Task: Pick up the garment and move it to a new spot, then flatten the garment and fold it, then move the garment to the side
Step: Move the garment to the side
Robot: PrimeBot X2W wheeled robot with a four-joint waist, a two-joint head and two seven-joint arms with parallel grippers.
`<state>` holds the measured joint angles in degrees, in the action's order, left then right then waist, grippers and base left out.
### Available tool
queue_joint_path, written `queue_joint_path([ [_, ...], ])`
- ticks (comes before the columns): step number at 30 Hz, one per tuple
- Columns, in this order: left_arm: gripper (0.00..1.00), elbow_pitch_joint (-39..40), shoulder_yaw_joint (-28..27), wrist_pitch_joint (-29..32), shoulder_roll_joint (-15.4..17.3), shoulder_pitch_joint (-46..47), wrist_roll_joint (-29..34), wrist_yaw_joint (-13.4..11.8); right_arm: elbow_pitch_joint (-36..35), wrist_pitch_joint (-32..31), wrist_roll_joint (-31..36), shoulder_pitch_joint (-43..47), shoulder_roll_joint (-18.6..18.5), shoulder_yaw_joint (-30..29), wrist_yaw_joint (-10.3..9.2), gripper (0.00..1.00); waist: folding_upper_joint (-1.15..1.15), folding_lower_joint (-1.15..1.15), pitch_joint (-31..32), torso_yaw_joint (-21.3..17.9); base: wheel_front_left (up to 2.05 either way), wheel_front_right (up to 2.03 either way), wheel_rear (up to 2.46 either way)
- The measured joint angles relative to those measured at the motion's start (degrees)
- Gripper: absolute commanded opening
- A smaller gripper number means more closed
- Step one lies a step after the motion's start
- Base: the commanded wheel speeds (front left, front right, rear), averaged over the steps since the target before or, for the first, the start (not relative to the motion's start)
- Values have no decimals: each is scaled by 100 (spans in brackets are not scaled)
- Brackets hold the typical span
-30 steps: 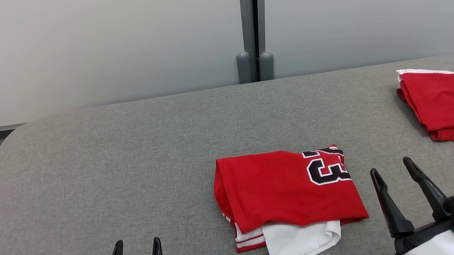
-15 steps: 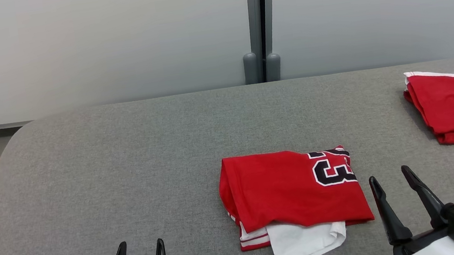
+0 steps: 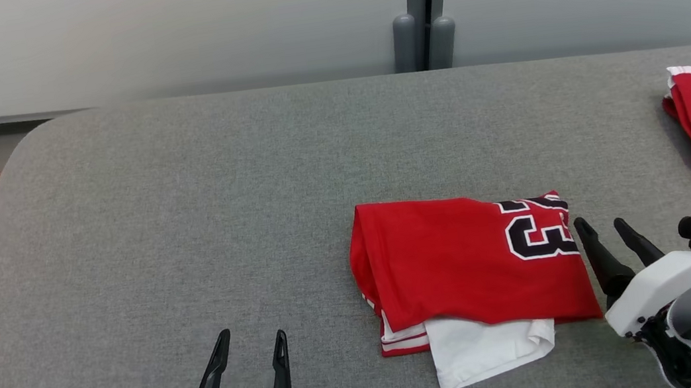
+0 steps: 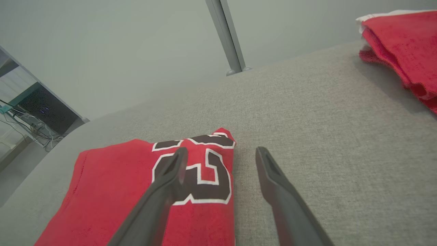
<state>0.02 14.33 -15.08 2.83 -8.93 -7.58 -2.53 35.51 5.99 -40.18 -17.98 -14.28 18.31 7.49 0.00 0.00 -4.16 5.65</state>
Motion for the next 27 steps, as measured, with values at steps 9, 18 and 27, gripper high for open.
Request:
queue_joint_path([
  [9, 100, -70, 147, 0, 1, 255, -51, -43, 258, -1207, -1673, -341, -567, 817, 0, 98, 0, 0, -430, 266, 0, 0, 0],
  [18, 100, -3, 171, 0, 0, 403, -100, -80, -52, -794, -2104, -726, -1099, 1362, 1, 0, 0, 0, -668, 224, 0, 0, 0],
  [27, 100, 181, 207, -1, 1, 890, -27, 49, 120, -414, -1859, -2476, -2054, 1282, 0, 0, 0, 0, -1342, -77, 0, 0, 0],
])
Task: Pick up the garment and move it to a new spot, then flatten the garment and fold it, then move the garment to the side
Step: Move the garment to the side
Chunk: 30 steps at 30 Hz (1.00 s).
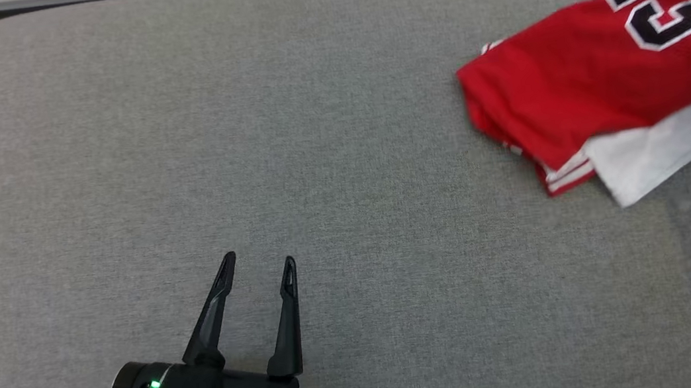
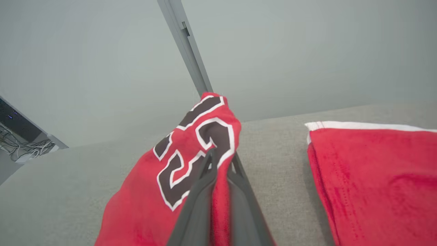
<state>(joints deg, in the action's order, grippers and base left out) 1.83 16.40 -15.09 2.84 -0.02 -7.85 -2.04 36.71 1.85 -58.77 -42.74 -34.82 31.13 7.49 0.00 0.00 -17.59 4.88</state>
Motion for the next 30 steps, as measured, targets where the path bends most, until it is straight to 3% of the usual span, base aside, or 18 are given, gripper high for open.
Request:
queue_joint_path([
  [11, 100, -21, 62, 1, -1, 464, 99, 93, -19, -231, 230, -757, -1154, -359, 0, 0, 0, 0, -682, -408, 0, 0, 0],
  [17, 100, -23, 71, 1, -1, 611, 131, 153, 337, -376, 422, -791, -1460, -759, 1, 0, 0, 0, -887, -430, 0, 0, 0],
  [18, 100, -23, 71, 1, -1, 611, 131, 153, 337, -376, 422, -791, -1460, -759, 1, 5, 0, 0, -887, -430, 0, 0, 0],
  [20, 100, -33, 76, 1, -1, 660, 131, 196, 686, -392, 556, -806, -1438, -901, 1, 37, 0, 0, -926, -399, 0, 0, 0],
  [22, 100, -87, 114, 1, -1, 712, 131, 208, 1517, -96, 1002, -915, -1315, -1176, 1, 100, 0, 0, -939, -326, 0, 0, 0],
  [26, 100, -113, 140, 1, -1, 754, 113, 214, 2262, 597, 1760, -1077, -1120, -1277, 1, 100, 0, 0, -872, -252, 0, 0, 0],
  [27, 100, -136, 136, 1, -3, 749, 82, 196, 2497, 1051, 2190, -1138, -853, -1284, 1, 100, 0, 0, -782, -218, 0, 0, 0],
  [30, 100, -141, 98, 1, 0, 684, 57, 144, 2340, 1287, 2638, -1112, -314, -1316, 1, 100, 0, 0, -605, -185, 0, 0, 0],
])
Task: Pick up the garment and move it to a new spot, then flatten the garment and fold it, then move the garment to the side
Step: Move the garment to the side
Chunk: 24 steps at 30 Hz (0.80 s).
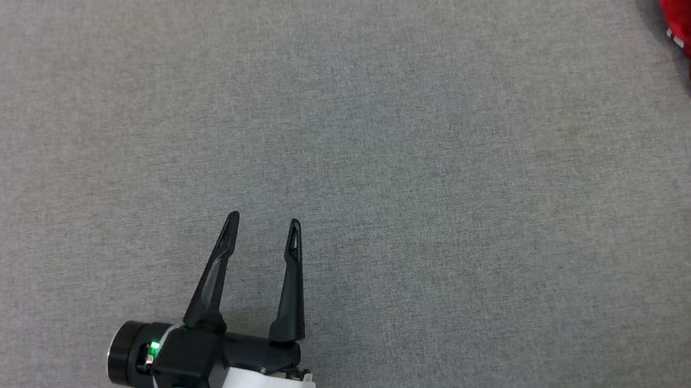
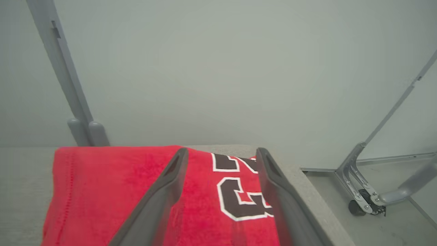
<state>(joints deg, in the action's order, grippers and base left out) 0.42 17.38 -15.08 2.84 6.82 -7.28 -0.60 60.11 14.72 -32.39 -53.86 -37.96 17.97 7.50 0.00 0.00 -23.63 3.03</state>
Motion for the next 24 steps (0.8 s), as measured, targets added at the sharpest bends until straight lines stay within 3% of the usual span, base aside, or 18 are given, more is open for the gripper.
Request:
queue_joint_path([
  [4, 100, 22, -86, 0, 0, -177, -213, -105, -1326, 24, 511, 690, 655, -212, 1, 100, 0, 0, 300, 21, 0, 0, 0],
  [8, 100, 54, -216, -1, -3, -361, -466, -258, -2557, 35, 959, 1972, 1366, -485, 1, 100, 0, 0, 662, 40, 0, 0, 0],
  [15, 100, 88, -620, 0, -2, -918, -773, -403, -4050, 38, 1730, 3783, 2691, -1024, 1, 100, 0, 0, 1415, 70, 0, 0, 0],
  [24, 100, 149, -913, 0, 2, -1708, -428, -148, -4834, 40, 2492, 5248, 3289, -1078, 0, 100, 0, 0, 2325, 25, 0, 0, 0],
])
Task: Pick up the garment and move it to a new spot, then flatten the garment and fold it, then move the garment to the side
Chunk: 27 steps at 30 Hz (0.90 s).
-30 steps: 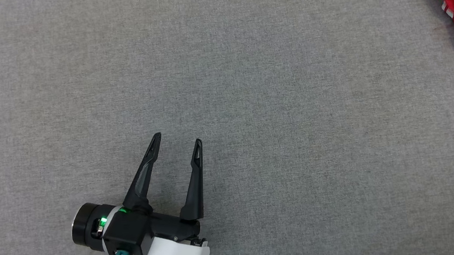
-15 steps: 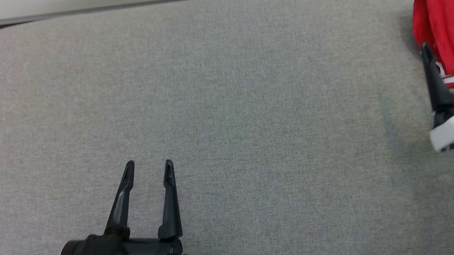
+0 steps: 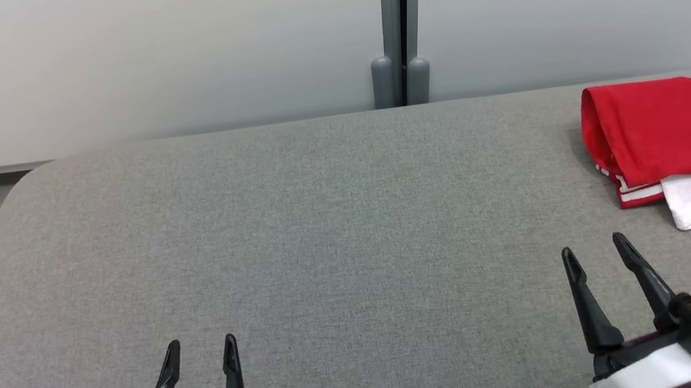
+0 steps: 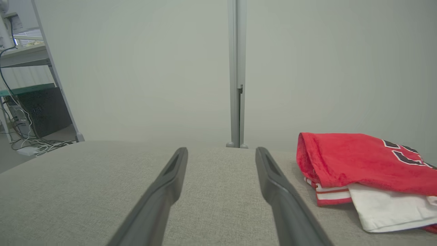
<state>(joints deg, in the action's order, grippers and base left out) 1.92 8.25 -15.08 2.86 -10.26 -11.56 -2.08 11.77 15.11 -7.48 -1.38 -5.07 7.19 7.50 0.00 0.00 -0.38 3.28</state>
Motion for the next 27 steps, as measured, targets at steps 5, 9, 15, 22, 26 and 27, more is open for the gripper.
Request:
queue_joint_path([
  [5, 100, -74, -2, 0, -4, -158, 154, 121, -91, -1, 59, 469, 118, -36, 0, 100, 0, 0, 242, -37, 0, 0, 0],
  [9, 100, -75, -15, 0, -3, -214, 180, 126, -75, -1, 53, 603, 160, -140, 0, 100, 0, 0, 303, -76, 0, 0, 0],
  [15, 0, -80, -7, -1, -4, -215, 293, 85, -77, -1, 46, 605, 198, -202, 0, 0, 0, 0, 325, -122, 0, 0, 0],
  [22, 0, -325, 18, 45, -18, -286, 36, 86, 156, -52, -199, 733, 221, -185, 0, 0, 0, 0, 318, -129, 0, 0, 0],
  [26, 0, -372, -13, 134, 5, -257, -457, 110, 157, -144, -701, 720, 214, -223, 0, 0, 0, 0, 308, -135, 0, 0, 0],
  [27, 0, -396, -22, 153, 10, -237, -581, 125, 160, -163, -812, 713, 212, -236, 0, 0, 0, 0, 305, -137, 0, 0, 0],
])
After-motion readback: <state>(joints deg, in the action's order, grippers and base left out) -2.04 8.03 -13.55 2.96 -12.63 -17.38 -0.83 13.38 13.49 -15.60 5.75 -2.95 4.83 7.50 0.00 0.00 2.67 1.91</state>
